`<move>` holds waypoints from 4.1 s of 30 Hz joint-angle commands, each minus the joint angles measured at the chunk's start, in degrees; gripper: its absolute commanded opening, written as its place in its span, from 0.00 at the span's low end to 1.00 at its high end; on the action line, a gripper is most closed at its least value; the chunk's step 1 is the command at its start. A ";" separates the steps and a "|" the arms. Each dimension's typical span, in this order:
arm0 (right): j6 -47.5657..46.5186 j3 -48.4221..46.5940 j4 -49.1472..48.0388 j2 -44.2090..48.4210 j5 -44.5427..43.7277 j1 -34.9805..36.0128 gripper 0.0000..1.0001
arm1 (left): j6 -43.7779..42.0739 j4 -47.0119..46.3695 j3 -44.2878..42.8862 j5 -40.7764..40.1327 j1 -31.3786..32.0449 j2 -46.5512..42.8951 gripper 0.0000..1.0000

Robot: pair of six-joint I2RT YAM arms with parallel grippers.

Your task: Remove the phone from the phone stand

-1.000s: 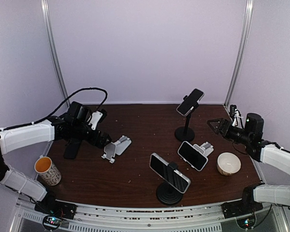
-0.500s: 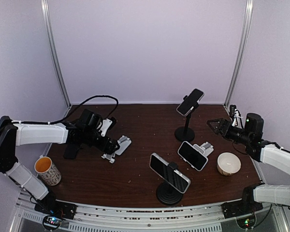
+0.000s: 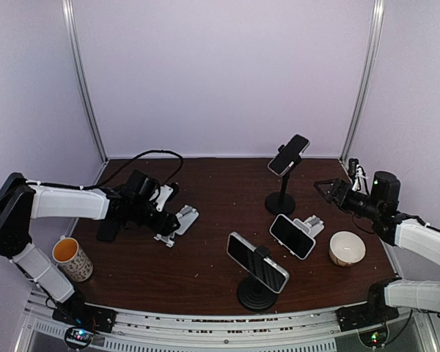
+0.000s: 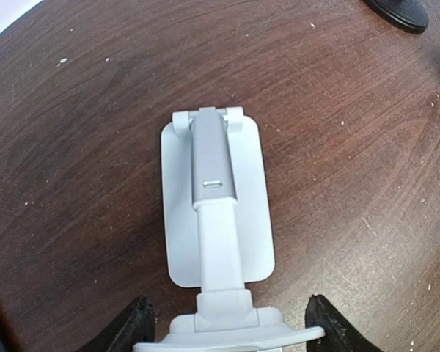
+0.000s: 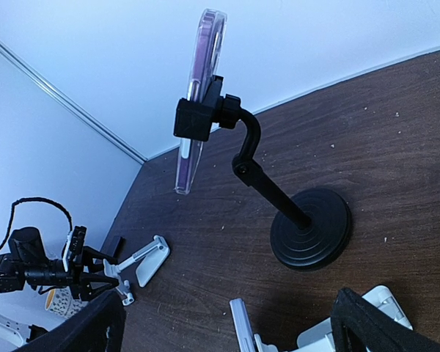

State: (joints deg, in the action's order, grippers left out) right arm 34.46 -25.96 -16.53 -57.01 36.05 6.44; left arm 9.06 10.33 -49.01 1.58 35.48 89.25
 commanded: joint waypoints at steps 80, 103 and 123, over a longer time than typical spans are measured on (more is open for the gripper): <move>-4.44 0.64 2.67 6.27 1.10 0.33 1.00 | -10.11 22.91 -45.44 1.86 -35.92 32.74 0.68; -4.64 0.79 5.04 9.63 1.82 0.33 1.00 | -9.02 25.79 -45.09 4.02 -35.85 22.83 0.98; -5.07 3.05 10.17 17.39 5.03 1.27 1.00 | -39.81 14.34 -15.89 19.74 -9.12 -23.94 0.89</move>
State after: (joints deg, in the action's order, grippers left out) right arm 29.71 -23.94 -6.96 -41.12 39.44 6.90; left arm -17.78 24.62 -67.16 12.32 22.68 71.18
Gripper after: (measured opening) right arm 0.999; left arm 0.890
